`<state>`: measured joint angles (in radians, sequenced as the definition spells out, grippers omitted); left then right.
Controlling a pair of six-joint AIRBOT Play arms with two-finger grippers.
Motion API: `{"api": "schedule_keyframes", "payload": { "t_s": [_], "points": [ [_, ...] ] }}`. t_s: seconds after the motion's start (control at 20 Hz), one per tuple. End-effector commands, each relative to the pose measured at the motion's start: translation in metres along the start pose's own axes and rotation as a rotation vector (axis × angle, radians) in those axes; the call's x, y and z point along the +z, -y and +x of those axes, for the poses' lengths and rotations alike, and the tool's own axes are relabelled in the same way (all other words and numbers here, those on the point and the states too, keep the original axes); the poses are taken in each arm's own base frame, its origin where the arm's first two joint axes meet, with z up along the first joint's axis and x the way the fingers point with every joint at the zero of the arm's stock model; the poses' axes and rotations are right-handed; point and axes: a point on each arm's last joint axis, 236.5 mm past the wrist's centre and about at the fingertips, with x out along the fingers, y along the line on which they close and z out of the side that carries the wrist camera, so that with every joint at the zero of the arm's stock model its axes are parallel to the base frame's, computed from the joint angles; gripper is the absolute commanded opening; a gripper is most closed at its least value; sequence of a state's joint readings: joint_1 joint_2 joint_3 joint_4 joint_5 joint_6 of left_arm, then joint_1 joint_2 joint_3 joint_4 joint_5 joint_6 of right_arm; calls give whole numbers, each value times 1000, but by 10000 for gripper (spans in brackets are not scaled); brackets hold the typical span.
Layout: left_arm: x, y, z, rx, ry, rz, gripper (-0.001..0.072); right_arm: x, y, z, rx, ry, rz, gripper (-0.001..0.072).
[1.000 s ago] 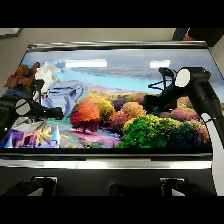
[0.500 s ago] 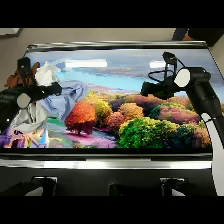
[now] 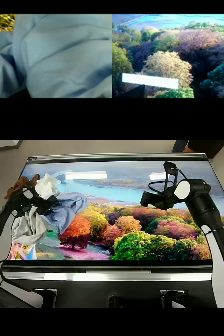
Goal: Fold the shirts.
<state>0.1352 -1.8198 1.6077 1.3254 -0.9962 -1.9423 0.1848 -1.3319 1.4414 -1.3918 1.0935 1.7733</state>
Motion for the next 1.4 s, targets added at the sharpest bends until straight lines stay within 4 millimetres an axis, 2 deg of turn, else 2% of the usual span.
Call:
{"api": "schedule_keyframes", "payload": {
  "t_s": [0.0, 0.1, 0.15, 0.2, 0.25, 0.3, 0.35, 0.45, 0.55, 0.65, 0.75, 0.85, 0.95, 1.05, 1.15, 1.2, 1.25, 1.35],
  "points": [
    [-3, 13, 31, -72, -32, -11, 693, -3, 0, 0, -1, -11, 0, 697],
    [-3, 21, 25, -89, -26, 6, 75, 1, 0, 0, -1, 4, -1, 697],
    [1, 29, 14, -114, -8, 23, 37, 7, 0, 0, 0, 32, -4, 697],
    [9, 38, -1, -138, 31, 46, 36, 18, -2, -1, 8, 78, -23, 697],
    [20, 52, -28, -172, 98, 99, 36, 28, -4, -4, 11, 123, -72, 696],
    [28, 71, -61, -209, 170, 189, 36, 36, -5, -11, 7, 160, -134, 695],
    [30, 94, -105, -245, 251, 310, 36, 42, -6, -20, 2, 193, -164, 695],
    [12, 141, -198, -318, 396, 527, 36, 49, -4, -46, -23, 248, -192, 695],
    [-36, 182, -283, -405, 500, 711, 36, 50, 1, -80, -62, 291, -218, 695],
    [-98, 210, -347, -506, 532, 841, 36, 40, 2, -116, -78, 307, -217, 695],
    [-158, 224, -391, -602, 528, 947, 36, 21, 2, -151, -75, 300, -203, 695],
    [-204, 233, -415, -681, 509, 1029, 36, 2, 4, -181, -81, 294, -188, 695],
    [-236, 236, -410, -706, 430, 1093, 36, -19, 7, -207, -87, 286, -163, 695],
    [-258, 235, -382, -696, 336, 1128, 36, -39, 12, -223, -95, 262, -121, 695],
    [-270, 223, -336, -641, 227, 1127, 36, -62, 19, -227, -114, 188, -94, 695],
    [-274, 208, -305, -587, 166, 1121, 36, -76, 24, -225, -129, 129, -78, 695],
    [-279, 190, -272, -526, 100, 1116, 36, -86, 27, -221, -141, 79, -62, 695],
    [-298, 139, -200, -398, -60, 1084, 36, -99, 33, -204, -158, 4, -53, 695]
  ]
}}
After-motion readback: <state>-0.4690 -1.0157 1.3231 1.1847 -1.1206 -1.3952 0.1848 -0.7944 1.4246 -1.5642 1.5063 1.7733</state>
